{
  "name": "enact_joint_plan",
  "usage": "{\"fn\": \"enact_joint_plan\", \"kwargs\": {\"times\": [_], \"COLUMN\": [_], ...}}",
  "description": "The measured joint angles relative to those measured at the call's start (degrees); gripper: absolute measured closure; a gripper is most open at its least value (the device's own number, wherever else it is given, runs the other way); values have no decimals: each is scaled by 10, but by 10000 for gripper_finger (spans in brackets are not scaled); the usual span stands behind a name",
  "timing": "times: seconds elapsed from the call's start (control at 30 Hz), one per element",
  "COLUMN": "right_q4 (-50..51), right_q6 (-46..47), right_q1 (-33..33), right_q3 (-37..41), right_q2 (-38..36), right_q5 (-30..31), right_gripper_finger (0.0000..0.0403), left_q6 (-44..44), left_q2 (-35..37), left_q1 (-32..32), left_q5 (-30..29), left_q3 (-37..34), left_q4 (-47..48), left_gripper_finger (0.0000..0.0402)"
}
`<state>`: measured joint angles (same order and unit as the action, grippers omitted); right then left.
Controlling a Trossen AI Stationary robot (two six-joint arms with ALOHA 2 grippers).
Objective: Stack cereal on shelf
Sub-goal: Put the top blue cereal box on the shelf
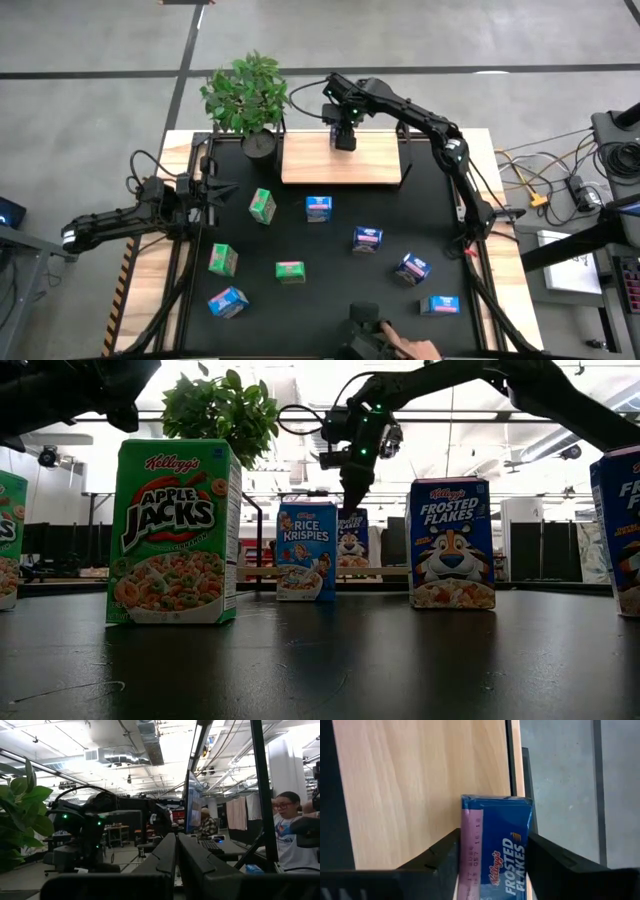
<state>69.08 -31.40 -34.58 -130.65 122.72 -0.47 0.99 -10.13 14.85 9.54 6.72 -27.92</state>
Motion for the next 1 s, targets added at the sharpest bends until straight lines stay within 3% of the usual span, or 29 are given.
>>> {"fn": "enact_joint_plan", "kwargs": {"times": [0.2,1.0], "right_q4": [-3,-6], "right_q6": [-2,-12], "right_q1": [0,0], "right_q3": [0,-2], "right_q2": [-2,-15], "right_q5": [0,5], "right_gripper_finger": [187,186], "left_q6": [0,0], "left_q2": [0,0], "left_q1": [0,0], "left_q5": [0,0], "left_q3": [0,0], "left_q4": [0,0], "left_gripper_finger": [400,400]}}
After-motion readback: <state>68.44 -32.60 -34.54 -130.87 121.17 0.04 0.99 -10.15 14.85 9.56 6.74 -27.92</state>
